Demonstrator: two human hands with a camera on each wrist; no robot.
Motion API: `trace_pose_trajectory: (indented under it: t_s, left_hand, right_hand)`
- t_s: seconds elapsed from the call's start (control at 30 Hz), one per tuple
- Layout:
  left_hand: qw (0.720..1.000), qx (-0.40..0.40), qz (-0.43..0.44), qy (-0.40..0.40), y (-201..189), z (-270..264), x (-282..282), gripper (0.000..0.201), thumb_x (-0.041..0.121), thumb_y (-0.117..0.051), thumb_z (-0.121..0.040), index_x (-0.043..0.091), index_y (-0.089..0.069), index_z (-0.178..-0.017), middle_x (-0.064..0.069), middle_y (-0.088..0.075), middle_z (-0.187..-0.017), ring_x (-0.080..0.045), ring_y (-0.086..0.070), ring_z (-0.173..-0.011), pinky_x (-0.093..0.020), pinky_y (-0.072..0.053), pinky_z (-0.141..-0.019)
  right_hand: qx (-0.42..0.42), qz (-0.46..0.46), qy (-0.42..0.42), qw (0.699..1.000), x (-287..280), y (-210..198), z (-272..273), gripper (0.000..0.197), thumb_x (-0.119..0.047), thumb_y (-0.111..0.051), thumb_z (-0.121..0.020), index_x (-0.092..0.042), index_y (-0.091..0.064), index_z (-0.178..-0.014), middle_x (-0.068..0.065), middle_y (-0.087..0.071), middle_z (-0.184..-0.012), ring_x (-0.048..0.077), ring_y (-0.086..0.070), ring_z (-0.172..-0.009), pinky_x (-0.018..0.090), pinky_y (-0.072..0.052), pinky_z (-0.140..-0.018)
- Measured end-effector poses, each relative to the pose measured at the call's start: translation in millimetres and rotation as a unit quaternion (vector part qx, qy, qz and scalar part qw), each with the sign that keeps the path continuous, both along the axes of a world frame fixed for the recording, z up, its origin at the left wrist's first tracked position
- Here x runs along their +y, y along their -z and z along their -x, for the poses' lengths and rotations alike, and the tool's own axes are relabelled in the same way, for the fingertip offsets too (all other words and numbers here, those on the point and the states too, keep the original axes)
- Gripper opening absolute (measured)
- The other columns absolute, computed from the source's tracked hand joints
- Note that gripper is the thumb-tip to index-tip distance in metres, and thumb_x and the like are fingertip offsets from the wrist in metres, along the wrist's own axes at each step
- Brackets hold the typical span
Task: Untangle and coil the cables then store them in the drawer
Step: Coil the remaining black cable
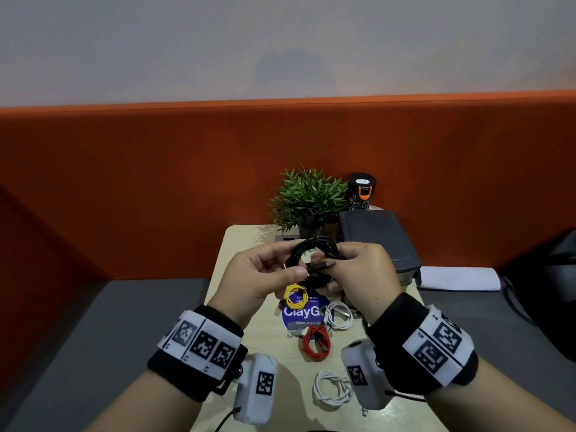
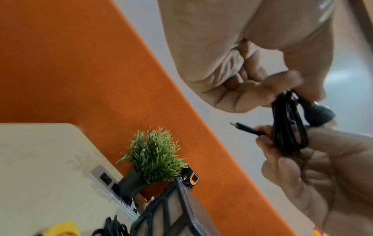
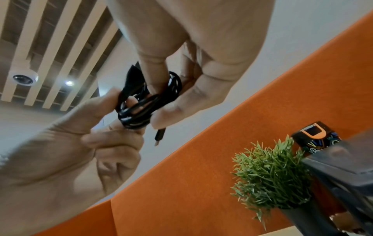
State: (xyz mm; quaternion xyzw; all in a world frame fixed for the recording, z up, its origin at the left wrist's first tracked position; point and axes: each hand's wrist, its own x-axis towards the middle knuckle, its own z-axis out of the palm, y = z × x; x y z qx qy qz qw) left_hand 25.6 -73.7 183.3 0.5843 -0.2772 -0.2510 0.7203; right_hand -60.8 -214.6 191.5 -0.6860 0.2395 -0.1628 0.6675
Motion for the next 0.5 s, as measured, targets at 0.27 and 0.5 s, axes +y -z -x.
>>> trace_pose_trajectory:
  t_s: [0.27,0.5]
  left_hand:
    - [0.988,-0.111,-0.019,-0.108,3.0,4.1,-5.1,0.034,-0.004,-0.071,-0.076,0.024,-0.069,-0.095,0.000,-0.069,-0.083,-0.007,-0.060,-0.075,-0.018,-0.052,-0.070]
    - [0.999,0.036,-0.031,-0.022,-1.8,-8.0,-4.1,0.037,-0.008,-0.076,-0.059,0.011,-0.065,-0.089,-0.003,-0.055,-0.077,-0.017,-0.060,-0.076,-0.028,-0.053,-0.070]
  right_hand:
    - [-0.010,-0.039,-0.030,0.999,-1.1,-0.1,7.8,0.005,-0.008,-0.072,-0.081,-0.005,-0.075,-0.083,0.013,-0.072,-0.076,0.019,-0.066,-0.058,0.041,-0.059,-0.071]
    - [-0.049,0.001,0.003,0.999,-8.0,-5.2,9.6,0.008,-0.002,-0.077,-0.074,-0.002,-0.069,-0.075,0.020,-0.071,-0.078,0.027,-0.069,-0.066,0.036,-0.060,-0.063]
